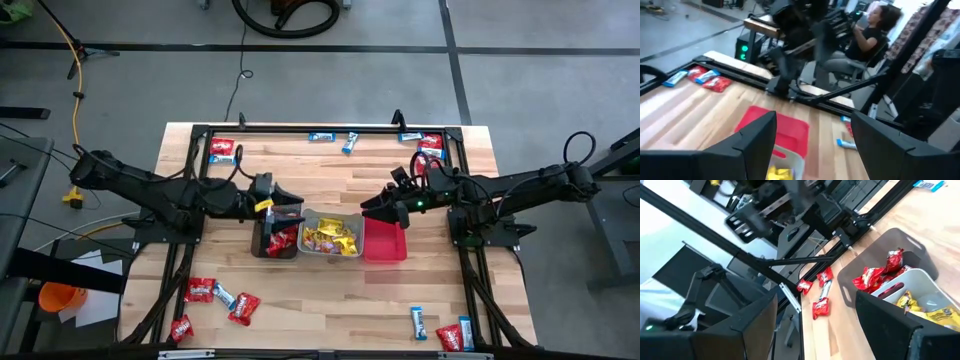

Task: Sort candy
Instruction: Put the red candy into the black bin

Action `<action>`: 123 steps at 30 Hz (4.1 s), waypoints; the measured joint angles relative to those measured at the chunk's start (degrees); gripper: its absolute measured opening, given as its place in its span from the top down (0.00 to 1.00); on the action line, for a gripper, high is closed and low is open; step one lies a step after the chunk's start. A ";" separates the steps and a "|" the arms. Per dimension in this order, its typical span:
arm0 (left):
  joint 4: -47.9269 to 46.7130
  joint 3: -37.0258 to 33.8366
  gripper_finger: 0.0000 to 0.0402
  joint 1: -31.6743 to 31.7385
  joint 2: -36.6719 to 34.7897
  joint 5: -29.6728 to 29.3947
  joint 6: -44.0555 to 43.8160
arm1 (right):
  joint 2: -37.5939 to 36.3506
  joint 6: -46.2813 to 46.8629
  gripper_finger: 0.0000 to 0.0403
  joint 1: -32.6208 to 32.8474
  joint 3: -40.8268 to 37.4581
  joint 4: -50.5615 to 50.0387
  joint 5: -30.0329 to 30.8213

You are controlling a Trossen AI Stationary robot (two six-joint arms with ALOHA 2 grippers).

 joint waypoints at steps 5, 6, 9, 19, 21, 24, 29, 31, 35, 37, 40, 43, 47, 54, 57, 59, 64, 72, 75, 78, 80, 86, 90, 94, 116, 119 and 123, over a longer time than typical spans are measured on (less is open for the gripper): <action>4.32 -9.24 0.39 0.50 -4.58 -0.01 -6.05 | 0.00 -0.02 0.35 0.00 0.00 -0.02 -1.98; 6.14 -11.92 0.39 0.19 -6.06 -0.40 -7.73 | 0.00 -0.02 0.35 0.00 0.00 0.02 -2.00; 12.79 -19.88 0.39 -1.20 -11.25 -3.32 -11.65 | 0.00 -0.02 0.35 0.00 0.00 0.02 -2.00; 19.22 -32.62 0.39 -3.09 -26.42 -13.77 -14.26 | 0.00 -0.04 0.35 -0.13 0.00 -0.34 8.81; 18.96 -32.64 0.39 -3.09 -27.52 -13.76 -12.80 | 0.00 0.01 0.35 -0.13 0.00 -0.50 12.64; 18.93 -32.64 0.39 -3.09 -28.30 -13.63 -9.25 | 0.00 1.75 0.35 -0.13 0.00 -1.61 18.67; 18.76 -32.64 0.39 -3.09 -28.62 -12.82 -5.26 | 0.00 14.53 0.35 -3.10 0.02 -14.96 28.00; 18.76 -32.64 0.39 -3.09 -28.64 -12.82 -5.15 | 0.00 20.69 0.35 -6.41 0.02 -23.43 29.23; 18.74 -32.64 0.39 -3.09 -28.64 -12.82 -5.18 | 0.10 26.01 0.35 -16.09 0.02 -39.73 27.29; 18.72 -32.64 0.39 -3.09 -28.62 -12.82 -5.18 | 0.95 25.23 0.35 -21.45 0.04 -46.04 25.40; 18.72 -32.64 0.39 -3.09 -28.60 -13.65 -5.20 | 3.35 20.92 0.35 -29.58 0.04 -51.94 23.68; 18.74 -32.64 0.39 -3.09 -28.60 -15.61 -5.22 | 7.56 15.57 0.35 -36.79 0.04 -53.49 23.51; 18.72 -32.67 0.39 -3.09 -28.60 -18.39 -6.51 | 15.25 6.76 0.35 -44.17 0.04 -51.39 23.44; 18.73 -32.67 0.39 -3.09 -28.60 -19.14 -8.74 | 28.52 -3.12 0.35 -50.51 0.04 -50.01 27.04; 18.72 -32.67 0.39 -3.09 -28.60 -19.14 -8.90 | 32.01 -5.35 0.35 -51.27 0.23 -47.15 28.96; 18.72 -32.67 0.39 -3.09 -28.60 -19.14 -9.79 | 32.97 -6.37 0.35 -51.25 0.31 -44.60 29.40; 18.72 -32.68 0.39 -3.09 -28.60 -19.14 -10.34 | 33.20 -8.80 0.35 -51.70 0.24 -41.65 28.54; 18.72 -32.69 0.39 -3.09 -28.60 -19.14 -10.32 | 33.27 -10.70 0.73 -52.21 0.20 -42.55 24.47; 18.72 -32.69 0.39 -3.09 -28.60 -19.14 -10.32 | 33.24 -12.06 0.94 -51.20 0.15 -43.38 23.87; 18.74 -32.69 0.39 -3.09 -28.60 -18.34 -10.34 | 33.27 -10.30 0.93 -48.53 0.15 -45.26 22.67; 18.72 -32.69 0.39 -3.09 -28.70 -17.37 -10.34 | 33.04 -9.32 0.95 -45.89 0.14 -47.62 22.22; 18.72 -32.71 0.39 -3.09 -31.23 -15.06 -10.37 | 28.80 -3.66 0.99 -33.87 -0.33 -51.15 18.97; 18.73 -32.71 0.39 -3.09 -33.75 -14.43 -10.29 | 22.67 2.75 1.00 -24.73 -0.24 -50.71 19.44; 18.71 -32.70 0.39 -3.10 -35.30 -14.46 -8.61 | 15.87 10.83 1.00 -16.23 -0.22 -49.57 22.89; 15.11 -32.69 0.39 -3.11 -35.81 -9.98 -9.13 | 11.61 -0.33 1.00 5.22 -0.07 0.72 30.85; 14.72 -32.70 0.39 -3.11 -35.81 -10.45 -9.30 | 14.03 -3.21 1.00 6.64 0.04 8.64 30.74; 14.87 -32.71 0.39 -3.11 -35.82 -12.89 -9.31 | 20.06 -7.46 1.00 7.81 4.16 12.60 28.71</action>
